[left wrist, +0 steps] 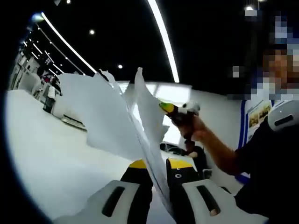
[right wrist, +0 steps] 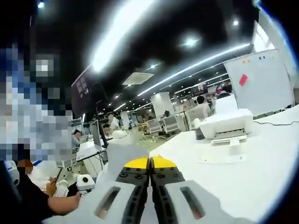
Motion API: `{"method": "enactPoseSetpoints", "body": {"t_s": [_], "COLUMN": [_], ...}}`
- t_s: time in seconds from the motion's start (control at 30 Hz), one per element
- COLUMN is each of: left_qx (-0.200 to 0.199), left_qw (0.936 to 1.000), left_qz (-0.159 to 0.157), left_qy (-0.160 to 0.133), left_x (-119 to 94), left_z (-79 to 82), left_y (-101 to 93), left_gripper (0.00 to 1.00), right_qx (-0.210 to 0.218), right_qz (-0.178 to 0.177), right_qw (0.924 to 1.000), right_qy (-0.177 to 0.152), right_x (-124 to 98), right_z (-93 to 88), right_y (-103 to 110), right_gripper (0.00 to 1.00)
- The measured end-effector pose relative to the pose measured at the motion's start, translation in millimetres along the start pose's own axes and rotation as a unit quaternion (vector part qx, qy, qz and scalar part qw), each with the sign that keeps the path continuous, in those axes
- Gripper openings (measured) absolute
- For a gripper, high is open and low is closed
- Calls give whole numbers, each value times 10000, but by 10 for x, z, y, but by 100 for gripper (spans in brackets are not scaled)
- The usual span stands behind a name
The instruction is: Organize the stack of printing papers by aligning and flattening the scattered papers on the table
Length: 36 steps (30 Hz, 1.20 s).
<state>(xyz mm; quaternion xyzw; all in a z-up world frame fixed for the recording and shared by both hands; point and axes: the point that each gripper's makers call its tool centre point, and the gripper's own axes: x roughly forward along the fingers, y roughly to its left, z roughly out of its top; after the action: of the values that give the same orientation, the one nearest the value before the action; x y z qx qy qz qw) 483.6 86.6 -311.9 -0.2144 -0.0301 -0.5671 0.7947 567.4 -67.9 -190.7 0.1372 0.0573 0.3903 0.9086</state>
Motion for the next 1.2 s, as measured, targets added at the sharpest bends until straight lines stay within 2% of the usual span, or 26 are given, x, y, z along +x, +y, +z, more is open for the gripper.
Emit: {"method": "enactPoseSetpoints", "body": {"t_s": [0.13,0.3,0.43,0.47,0.63,0.77,1.03,1.13,1.2], "left_qx": [37,88,220,293,373,547,849,914,939], "left_qw": [10000,10000,9996,9994,9991,9984,9957,9947,9941], "left_qz": [-2,21,89,133,151,109,-135,-121,-110], "left_qy": [10,30,121,136,107,20,-333,-466,-525], "left_x": [2,2,-8,-14,-39,-50,-68,-81,-87], "left_z": [-6,-17,-47,-47,-18,28,183,236,257], "left_y": [-7,-6,22,37,28,-19,-164,-167,-168], "left_gripper": [15,15,9,8,6,5,5,5,5], "right_qx": [250,837,962,944,266,-52,-208,-164,-45], "right_qz": [10,-50,-13,9,127,130,283,297,323], "right_qw": [9997,9965,9954,9955,9995,9997,9988,9992,9994], "right_qy": [83,-12,-8,-16,-101,-206,-348,-192,125], "right_x": [109,203,229,226,179,95,-147,-222,-270], "right_z": [-167,-369,-456,-458,-417,-353,-280,-398,-610], "right_y": [-15,-109,-131,-118,-26,-18,-55,-78,-86], "right_gripper": [0,0,0,0,1,15,32,33,32]}}
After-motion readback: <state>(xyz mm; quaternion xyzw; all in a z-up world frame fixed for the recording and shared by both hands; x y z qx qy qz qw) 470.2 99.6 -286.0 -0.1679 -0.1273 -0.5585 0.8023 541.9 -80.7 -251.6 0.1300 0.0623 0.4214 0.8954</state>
